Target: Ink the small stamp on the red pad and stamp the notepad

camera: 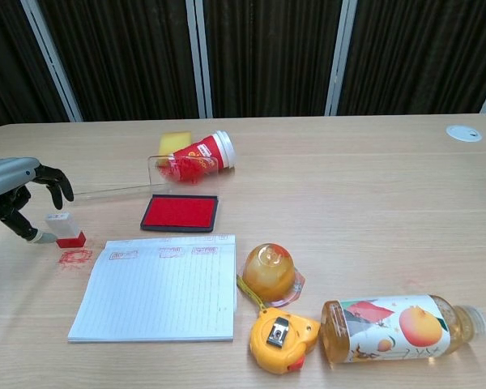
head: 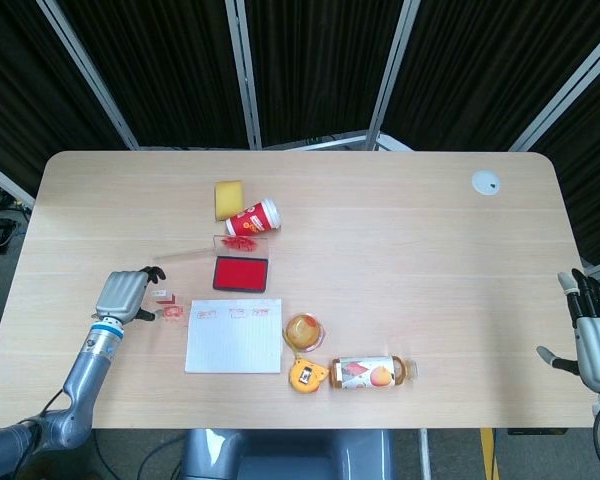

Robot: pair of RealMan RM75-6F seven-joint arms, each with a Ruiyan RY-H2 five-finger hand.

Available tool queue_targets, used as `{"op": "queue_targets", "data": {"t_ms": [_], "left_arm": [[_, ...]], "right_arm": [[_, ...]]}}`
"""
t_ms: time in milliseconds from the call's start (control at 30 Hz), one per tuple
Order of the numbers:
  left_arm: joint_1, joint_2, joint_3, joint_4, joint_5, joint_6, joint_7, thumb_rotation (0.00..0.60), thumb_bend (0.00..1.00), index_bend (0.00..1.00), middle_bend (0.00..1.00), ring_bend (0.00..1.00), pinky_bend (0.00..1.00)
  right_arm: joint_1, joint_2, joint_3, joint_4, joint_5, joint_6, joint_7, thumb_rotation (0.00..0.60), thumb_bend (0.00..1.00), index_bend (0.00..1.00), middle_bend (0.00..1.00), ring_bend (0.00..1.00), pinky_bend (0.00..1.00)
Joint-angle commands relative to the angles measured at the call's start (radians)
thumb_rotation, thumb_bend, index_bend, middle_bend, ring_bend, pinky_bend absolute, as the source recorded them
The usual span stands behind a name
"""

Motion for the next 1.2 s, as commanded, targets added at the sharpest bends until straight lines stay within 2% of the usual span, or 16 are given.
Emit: {"op": "queue_targets", "data": {"t_ms": [33,300,1200], "left_arm": [[-0.004,-0.004,0.004,0.008,0.000,-0.001,-0.002,0.600,0.17,0.37,0.39,0.83,0.88],[-0.012,-0.010,0.015,0.026,-0.001,0.000,-0.004,0.600,0.26,0.41,0.42,0.83,0.88],[-0.036,-0.040,0.022,0.075,-0.026,-0.011,-0.003,0.600,0.30,0.48,0.49,0.83,0.88]], "right_arm": [[0.000,0.000,0.001,0.002,0.005,-0.003,0.000,0.600,0.00,0.00,0.00,0.00,0.00],[0.002,-0.001,0.001,0.006,0.016,-0.010,0.000,0.600,0.00,0.00,0.00,0.00,0.00],[0.009,-0.007,0.004,0.019,0.037,-0.023,0.001,0.600,0.00,0.00,0.00,0.00,0.00]]}}
